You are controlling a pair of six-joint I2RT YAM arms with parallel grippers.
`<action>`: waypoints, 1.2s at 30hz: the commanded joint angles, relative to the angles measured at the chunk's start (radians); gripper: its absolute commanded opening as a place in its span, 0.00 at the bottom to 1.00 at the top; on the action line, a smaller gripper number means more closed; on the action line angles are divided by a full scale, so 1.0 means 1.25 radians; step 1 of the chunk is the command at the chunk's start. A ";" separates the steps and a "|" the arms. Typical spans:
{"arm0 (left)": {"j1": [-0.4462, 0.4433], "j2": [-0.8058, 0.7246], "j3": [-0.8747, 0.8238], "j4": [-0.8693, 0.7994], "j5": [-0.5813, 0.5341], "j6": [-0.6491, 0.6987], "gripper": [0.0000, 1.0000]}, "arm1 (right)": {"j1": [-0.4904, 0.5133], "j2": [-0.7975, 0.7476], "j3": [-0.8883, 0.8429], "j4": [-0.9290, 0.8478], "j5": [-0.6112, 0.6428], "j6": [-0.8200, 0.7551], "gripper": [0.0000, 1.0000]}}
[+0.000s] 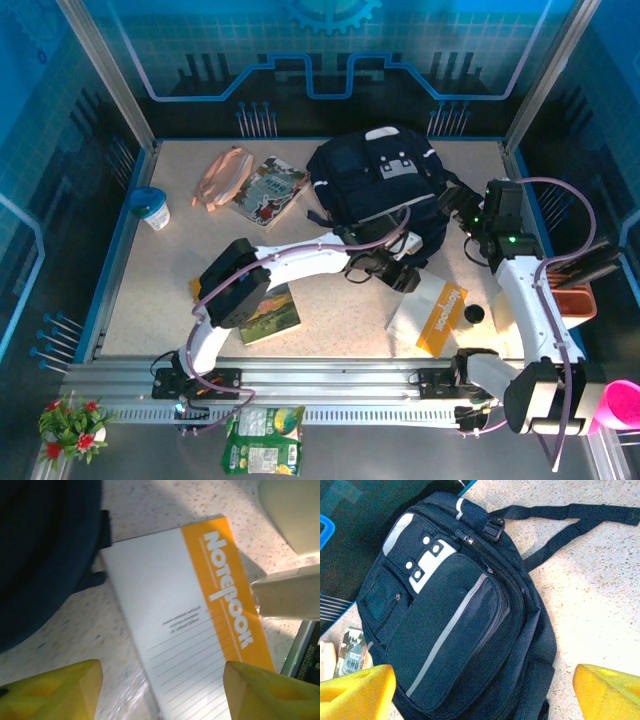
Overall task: Pack the student bag
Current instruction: Move the book to the center of the table.
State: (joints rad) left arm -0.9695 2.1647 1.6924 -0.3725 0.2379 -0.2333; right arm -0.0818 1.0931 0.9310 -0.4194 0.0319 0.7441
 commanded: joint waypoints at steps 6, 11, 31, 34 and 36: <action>-0.034 0.117 0.108 -0.006 0.070 0.074 0.45 | -0.045 -0.015 -0.009 -0.012 -0.047 0.006 0.92; -0.041 0.149 0.126 -0.039 0.061 0.095 0.40 | -0.056 -0.020 -0.018 -0.009 -0.057 0.006 0.92; -0.014 -0.085 -0.229 -0.141 -0.106 0.200 0.39 | -0.031 -0.004 -0.034 0.042 -0.069 0.007 0.93; 0.012 -0.137 -0.296 -0.138 -0.150 0.164 0.39 | -0.012 0.006 -0.030 0.050 -0.062 0.001 0.93; 0.032 -0.165 -0.337 -0.138 -0.178 0.136 0.39 | 0.001 0.017 -0.023 0.049 -0.060 0.000 0.93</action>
State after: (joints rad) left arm -0.9688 2.0014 1.3342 -0.4717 0.1093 -0.0147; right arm -0.1059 1.0973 0.8989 -0.3775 -0.0536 0.7578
